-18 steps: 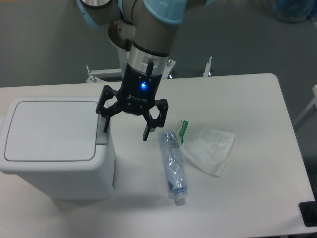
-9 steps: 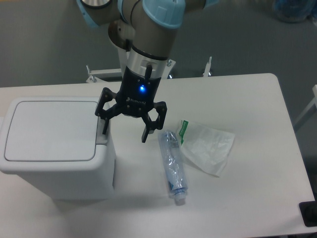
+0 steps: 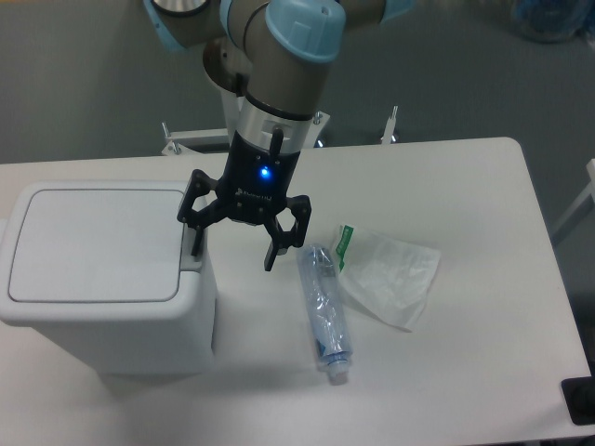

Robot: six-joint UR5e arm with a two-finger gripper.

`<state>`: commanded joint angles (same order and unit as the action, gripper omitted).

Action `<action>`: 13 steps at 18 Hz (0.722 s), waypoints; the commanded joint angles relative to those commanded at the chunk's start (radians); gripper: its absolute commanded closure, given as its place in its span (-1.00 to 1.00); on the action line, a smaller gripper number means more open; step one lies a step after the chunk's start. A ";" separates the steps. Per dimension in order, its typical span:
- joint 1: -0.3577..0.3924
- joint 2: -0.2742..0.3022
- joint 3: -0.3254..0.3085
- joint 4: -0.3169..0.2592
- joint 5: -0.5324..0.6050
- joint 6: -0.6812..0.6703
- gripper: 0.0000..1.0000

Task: Open the trash can
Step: 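Push the lid upward with the gripper finger to flip it open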

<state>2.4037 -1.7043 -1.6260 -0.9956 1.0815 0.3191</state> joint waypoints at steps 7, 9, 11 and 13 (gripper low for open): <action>0.000 -0.006 -0.015 0.014 0.018 0.002 -1.00; 0.000 -0.003 -0.014 0.020 0.020 0.002 -1.00; 0.000 0.000 -0.012 0.018 0.020 0.002 -1.00; 0.000 0.009 0.009 0.012 0.003 -0.015 -1.00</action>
<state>2.4038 -1.6951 -1.6169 -0.9833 1.0846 0.3038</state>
